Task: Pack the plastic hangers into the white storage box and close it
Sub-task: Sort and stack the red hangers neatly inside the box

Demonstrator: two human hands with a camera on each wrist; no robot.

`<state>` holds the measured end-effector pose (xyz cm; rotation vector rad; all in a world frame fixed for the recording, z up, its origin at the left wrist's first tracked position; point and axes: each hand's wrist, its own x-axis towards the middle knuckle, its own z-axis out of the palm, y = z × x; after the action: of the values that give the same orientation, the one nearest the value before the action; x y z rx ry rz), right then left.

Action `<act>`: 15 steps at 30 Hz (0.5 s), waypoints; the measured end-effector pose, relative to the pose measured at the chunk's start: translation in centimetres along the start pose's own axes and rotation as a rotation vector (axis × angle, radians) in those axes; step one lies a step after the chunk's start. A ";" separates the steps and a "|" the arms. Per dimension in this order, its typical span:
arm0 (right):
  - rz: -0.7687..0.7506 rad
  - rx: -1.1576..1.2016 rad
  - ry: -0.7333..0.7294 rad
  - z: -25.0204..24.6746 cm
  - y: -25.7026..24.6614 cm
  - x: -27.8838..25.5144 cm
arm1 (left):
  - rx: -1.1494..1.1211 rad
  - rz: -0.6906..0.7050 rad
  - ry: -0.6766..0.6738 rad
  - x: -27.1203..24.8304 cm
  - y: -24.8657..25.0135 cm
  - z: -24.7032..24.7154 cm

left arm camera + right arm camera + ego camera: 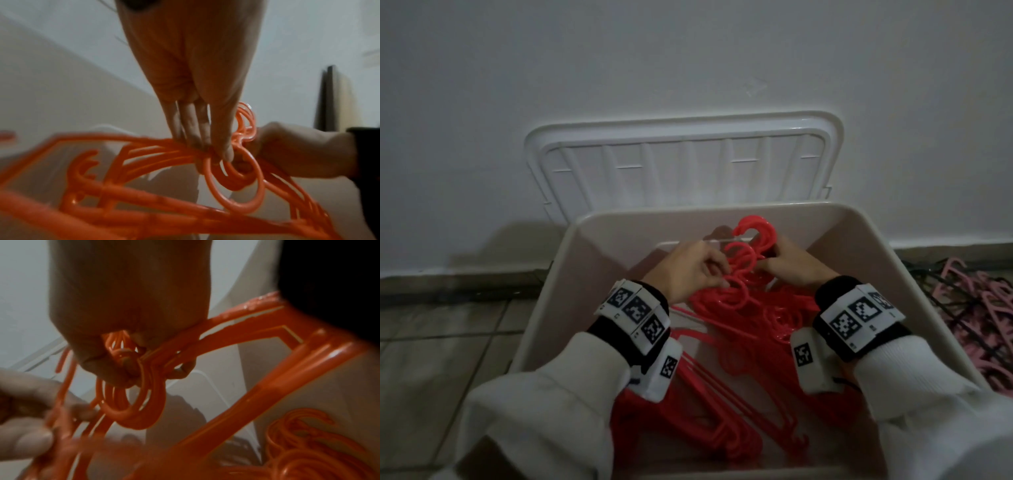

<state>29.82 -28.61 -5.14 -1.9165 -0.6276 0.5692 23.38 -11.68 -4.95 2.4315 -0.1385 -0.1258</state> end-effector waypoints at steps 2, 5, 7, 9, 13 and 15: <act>0.010 -0.024 -0.007 0.0 0.1 0.1 | -0.049 -0.020 0.047 0.0 0.1 0.0; 0.018 -0.019 -0.012 0.0 -0.1 0.3 | -0.080 -0.012 0.155 0.1 0.7 -0.2; 0.011 0.010 -0.019 -0.1 -0.1 0.4 | -0.101 0.016 0.224 0.2 1.0 -0.1; -0.002 0.052 -0.025 -0.1 -0.1 0.4 | -0.131 0.039 0.303 0.1 1.2 0.1; -0.029 0.051 -0.016 0.4 0.2 0.6 | -0.214 0.071 0.425 0.3 1.3 0.4; -0.062 0.050 -0.018 0.7 0.3 0.7 | -0.183 0.109 0.465 0.4 1.4 0.5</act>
<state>30.00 -27.78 -5.72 -1.8405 -0.6763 0.5583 23.67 -13.09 -4.46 2.1997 -0.0466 0.4544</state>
